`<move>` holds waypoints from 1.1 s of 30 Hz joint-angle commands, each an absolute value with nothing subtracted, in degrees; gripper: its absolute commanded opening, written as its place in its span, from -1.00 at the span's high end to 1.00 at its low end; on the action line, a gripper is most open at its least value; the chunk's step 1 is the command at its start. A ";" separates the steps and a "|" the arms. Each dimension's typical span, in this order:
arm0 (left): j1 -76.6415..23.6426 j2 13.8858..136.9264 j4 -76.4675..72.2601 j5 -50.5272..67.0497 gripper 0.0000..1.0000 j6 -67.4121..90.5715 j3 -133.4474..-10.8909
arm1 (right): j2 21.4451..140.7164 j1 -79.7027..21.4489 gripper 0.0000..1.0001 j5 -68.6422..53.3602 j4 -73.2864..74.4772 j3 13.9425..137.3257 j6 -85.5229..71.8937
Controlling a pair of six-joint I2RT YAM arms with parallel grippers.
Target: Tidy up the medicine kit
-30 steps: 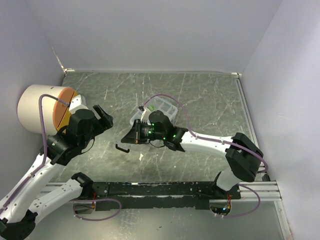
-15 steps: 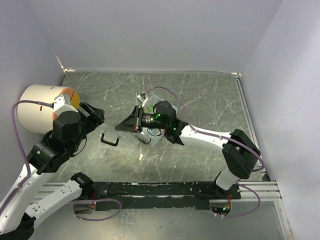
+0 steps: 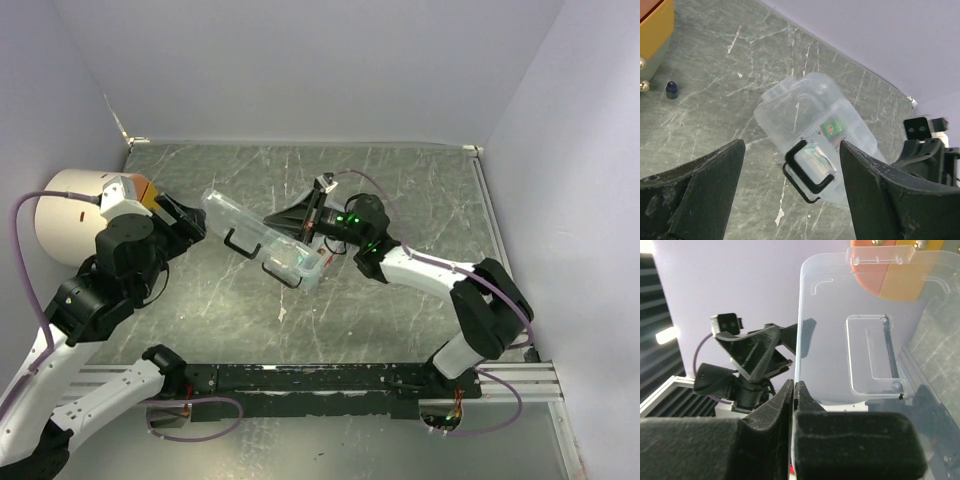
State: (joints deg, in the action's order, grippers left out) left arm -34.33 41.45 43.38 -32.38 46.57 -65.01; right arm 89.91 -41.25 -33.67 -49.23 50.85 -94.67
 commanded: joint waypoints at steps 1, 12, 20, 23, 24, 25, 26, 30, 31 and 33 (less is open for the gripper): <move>-34.07 42.77 42.49 -31.67 -0.75 44.01 -67.14 | 85.28 -38.38 1.00 -34.42 -54.07 48.30 -99.10; -34.10 48.01 39.20 -24.68 -0.75 41.98 -64.52 | 82.62 -28.59 1.00 -37.23 -59.58 39.78 -106.38; -34.08 51.89 36.29 -20.82 -0.75 41.28 -62.76 | 84.92 -21.40 1.00 -38.74 -66.16 33.63 -111.83; -34.10 53.63 35.83 -20.75 -0.75 40.25 -63.71 | 87.20 -18.69 1.00 -39.83 -69.34 32.74 -113.26; -34.09 54.30 35.71 -20.74 -0.75 40.02 -64.05 | 87.98 -18.00 1.00 -40.16 -70.03 32.50 -113.55; -34.10 54.89 35.43 -20.62 -0.75 39.87 -64.15 | 88.64 -17.52 1.00 -40.38 -70.99 32.05 -113.96; -34.06 55.39 34.93 -20.34 -0.75 39.81 -64.11 | 89.37 -17.11 1.00 -40.53 -72.14 31.65 -114.39; -34.03 57.39 31.96 -18.35 -0.75 40.27 -63.00 | 91.38 -15.85 0.94 -41.08 -76.32 29.83 -115.71; -34.05 58.07 31.32 -17.95 -0.75 40.31 -62.89 | 91.66 -15.59 0.94 -41.13 -77.51 29.35 -115.87; -34.07 59.38 29.91 -16.88 -0.75 40.42 -62.76 | 91.77 -14.71 0.95 -41.16 -78.38 28.53 -115.87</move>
